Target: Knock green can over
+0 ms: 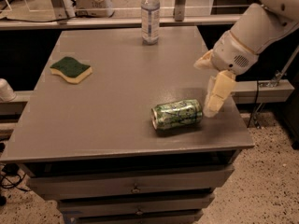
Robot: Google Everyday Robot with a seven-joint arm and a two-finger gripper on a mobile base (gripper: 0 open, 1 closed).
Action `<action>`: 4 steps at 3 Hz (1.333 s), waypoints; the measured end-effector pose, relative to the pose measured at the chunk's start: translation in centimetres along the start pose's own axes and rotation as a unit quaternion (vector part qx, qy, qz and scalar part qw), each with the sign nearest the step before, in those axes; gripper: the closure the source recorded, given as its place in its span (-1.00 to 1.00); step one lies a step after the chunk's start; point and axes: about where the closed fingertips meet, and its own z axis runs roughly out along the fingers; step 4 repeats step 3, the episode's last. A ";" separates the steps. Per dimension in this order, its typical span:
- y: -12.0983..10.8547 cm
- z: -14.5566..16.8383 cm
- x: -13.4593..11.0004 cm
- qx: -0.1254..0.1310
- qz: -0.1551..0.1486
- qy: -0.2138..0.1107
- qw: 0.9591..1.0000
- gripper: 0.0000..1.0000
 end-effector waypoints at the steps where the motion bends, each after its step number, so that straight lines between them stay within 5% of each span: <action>1: -0.7 -2.8 1.4 0.011 -0.023 -0.027 0.999 -1.00; 2: -1.7 -6.5 3.5 0.044 -0.054 -0.050 0.996 -1.00; 4: -1.9 -6.4 3.4 0.047 -0.055 -0.051 0.996 -1.00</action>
Offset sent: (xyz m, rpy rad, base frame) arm -0.0008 -0.1189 0.0607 0.1244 -0.1765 0.0861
